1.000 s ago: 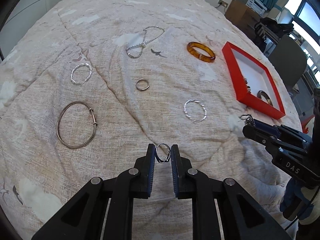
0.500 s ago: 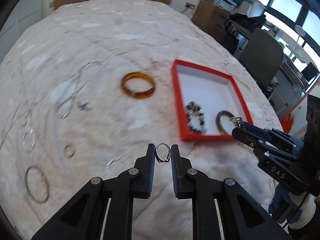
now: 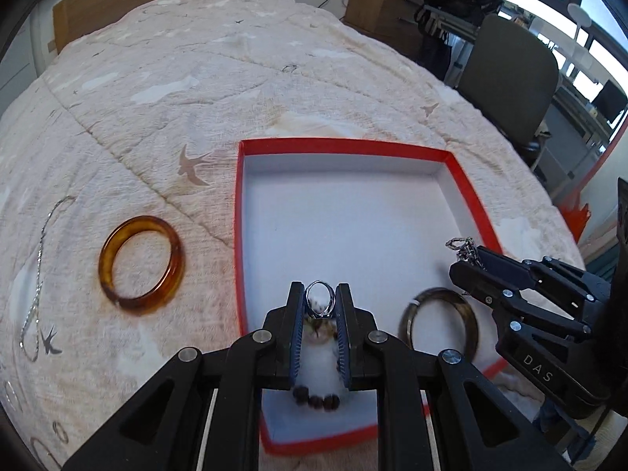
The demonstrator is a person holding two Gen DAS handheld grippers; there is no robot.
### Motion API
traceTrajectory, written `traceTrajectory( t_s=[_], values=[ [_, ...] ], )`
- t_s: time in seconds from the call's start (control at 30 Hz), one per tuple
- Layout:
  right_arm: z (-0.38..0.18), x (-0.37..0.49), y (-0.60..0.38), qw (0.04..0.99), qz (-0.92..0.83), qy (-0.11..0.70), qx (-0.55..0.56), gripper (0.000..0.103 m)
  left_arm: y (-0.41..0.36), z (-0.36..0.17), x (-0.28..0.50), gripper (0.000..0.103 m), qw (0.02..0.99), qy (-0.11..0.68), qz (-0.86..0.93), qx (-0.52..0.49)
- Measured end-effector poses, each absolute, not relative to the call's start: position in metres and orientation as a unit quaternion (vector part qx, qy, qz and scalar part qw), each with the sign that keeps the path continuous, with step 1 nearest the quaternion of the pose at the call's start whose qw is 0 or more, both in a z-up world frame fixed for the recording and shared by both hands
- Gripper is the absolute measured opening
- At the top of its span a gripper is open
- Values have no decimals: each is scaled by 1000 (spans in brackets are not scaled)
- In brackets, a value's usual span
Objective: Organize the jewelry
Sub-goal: 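Carry the ring and watch into the red box and release both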
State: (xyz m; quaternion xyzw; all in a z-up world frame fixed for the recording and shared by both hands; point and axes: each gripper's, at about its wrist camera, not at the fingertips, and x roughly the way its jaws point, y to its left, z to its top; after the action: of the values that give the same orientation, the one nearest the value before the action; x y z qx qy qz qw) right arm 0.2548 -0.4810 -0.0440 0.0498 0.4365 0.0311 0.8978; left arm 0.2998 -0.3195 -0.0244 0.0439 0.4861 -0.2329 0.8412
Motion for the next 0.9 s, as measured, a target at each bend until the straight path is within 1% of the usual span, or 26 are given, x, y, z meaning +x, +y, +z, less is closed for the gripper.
traceTrajectory(
  t_s=[0.17,0.27,0.77,0.9],
  values=[
    [-58,265,-485,895,35,442,49,24,-330,-39,308,15,842,488,-221,63],
    [-62,267,-483,894,36,444,42,24,-332,-45,311,12,841,492,-215,65],
    [-65,269,-473,892,34,451,2,25,-337,-50,310,12,848,481,-213,73],
    [-63,267,-476,892,32,450,8,25,-336,-48,308,15,847,480,-215,71]
  ],
)
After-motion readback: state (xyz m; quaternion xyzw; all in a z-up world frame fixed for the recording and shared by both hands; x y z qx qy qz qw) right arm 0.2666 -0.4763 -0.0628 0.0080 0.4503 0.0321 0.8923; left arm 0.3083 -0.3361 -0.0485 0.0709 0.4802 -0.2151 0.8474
